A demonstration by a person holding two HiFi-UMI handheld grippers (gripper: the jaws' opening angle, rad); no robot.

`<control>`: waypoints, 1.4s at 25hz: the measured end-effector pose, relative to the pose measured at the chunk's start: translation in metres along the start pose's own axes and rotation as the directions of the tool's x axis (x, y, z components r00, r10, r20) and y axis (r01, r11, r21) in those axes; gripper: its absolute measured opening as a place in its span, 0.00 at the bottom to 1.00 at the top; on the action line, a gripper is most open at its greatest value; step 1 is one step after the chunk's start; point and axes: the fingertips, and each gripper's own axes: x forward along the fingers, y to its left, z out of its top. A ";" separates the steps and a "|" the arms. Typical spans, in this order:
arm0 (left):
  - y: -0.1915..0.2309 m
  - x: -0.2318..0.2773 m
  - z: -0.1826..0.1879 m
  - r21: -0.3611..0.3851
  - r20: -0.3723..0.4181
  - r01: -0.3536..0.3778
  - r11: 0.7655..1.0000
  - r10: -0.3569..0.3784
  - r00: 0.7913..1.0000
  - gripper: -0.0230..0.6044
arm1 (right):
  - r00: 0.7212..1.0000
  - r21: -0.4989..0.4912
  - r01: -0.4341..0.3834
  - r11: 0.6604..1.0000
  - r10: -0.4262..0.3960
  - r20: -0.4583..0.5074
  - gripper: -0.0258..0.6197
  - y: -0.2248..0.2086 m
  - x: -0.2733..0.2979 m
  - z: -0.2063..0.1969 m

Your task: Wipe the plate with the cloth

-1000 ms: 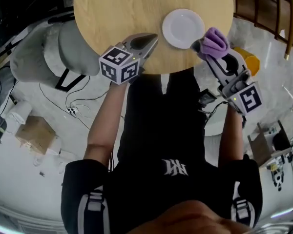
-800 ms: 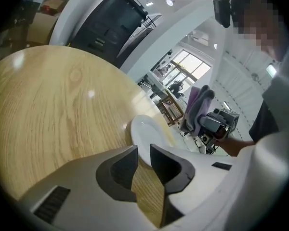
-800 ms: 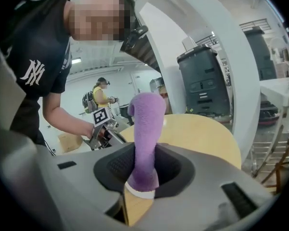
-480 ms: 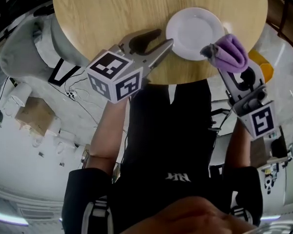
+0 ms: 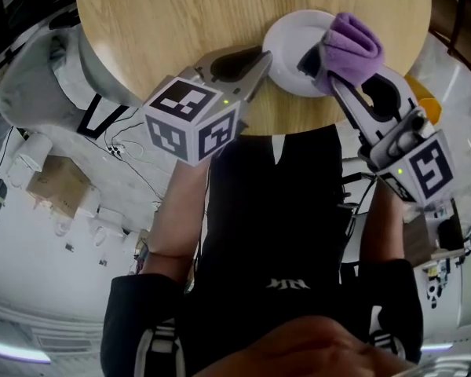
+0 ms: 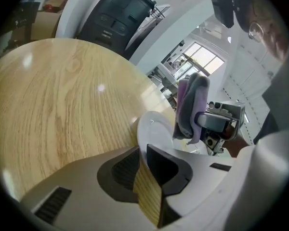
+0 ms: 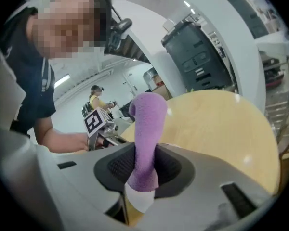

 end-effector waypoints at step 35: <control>-0.001 -0.003 0.001 -0.027 0.032 0.010 1.000 -0.009 0.999 0.11 | 0.919 0.087 -0.108 0.990 0.132 -0.370 0.19 0.020 0.052 -0.021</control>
